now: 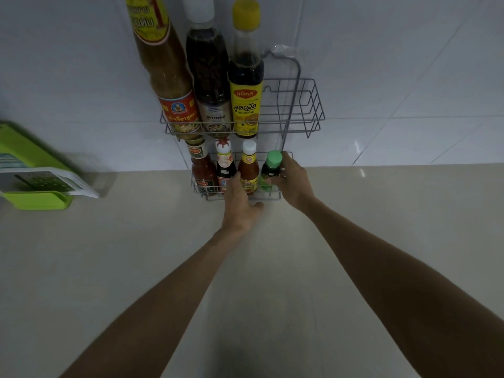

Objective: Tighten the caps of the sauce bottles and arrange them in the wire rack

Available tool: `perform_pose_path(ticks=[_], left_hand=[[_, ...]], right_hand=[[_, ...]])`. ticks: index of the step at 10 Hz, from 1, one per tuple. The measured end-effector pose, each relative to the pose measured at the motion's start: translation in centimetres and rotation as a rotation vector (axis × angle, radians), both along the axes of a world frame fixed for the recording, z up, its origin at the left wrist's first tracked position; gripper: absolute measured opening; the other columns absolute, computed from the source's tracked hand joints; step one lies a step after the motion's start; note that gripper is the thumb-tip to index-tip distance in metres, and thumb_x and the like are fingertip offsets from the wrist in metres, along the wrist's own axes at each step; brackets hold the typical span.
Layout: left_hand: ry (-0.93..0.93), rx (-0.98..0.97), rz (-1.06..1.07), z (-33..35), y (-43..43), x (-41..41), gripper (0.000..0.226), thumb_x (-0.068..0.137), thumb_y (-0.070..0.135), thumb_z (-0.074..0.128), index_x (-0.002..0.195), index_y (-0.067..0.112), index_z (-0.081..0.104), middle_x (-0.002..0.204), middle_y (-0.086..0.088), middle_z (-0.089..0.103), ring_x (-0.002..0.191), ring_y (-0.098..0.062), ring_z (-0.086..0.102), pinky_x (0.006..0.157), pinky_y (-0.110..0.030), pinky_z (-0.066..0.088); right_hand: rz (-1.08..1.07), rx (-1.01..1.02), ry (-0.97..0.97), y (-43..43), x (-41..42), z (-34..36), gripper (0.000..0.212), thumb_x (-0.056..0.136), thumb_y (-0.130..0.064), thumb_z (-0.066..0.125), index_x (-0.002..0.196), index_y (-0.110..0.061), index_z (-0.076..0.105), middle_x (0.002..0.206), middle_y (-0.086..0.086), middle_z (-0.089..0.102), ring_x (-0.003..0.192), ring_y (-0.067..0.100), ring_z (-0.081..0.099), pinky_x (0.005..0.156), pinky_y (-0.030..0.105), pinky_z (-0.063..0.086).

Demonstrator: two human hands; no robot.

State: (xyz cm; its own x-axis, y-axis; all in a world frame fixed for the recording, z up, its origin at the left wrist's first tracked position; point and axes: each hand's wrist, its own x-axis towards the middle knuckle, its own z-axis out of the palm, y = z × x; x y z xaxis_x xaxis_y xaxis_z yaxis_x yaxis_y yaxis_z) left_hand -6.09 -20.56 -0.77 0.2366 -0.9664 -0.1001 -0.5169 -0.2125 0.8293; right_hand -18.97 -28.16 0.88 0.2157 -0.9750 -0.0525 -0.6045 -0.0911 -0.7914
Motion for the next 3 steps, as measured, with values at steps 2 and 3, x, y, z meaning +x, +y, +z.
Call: perform_pose_path(ticks=[2,3], left_hand=[[0.017,0.024,-0.022,-0.6,0.1,0.7,0.087,0.078,0.006,0.07,0.151,0.011,0.024,0.153,-0.011,0.033,0.14,-0.028,0.033,0.116,-0.044,0.033],[0.017,0.051,-0.064,-0.5,0.3,0.9,0.085,0.079,0.006,0.069,0.152,0.012,0.024,0.155,-0.009,0.032,0.143,-0.027,0.03,0.118,-0.039,0.029]], right_hand=[[0.055,0.004,0.119,0.3,0.0,-1.1,0.043,0.084,-0.007,0.065,0.122,-0.008,0.046,0.118,0.018,0.062,0.108,0.036,0.056,0.083,0.035,0.044],[0.062,0.026,0.151,1.4,-0.5,-0.9,0.055,0.083,0.002,0.061,0.132,-0.007,0.037,0.132,0.02,0.055,0.119,0.037,0.053,0.088,0.032,0.041]])
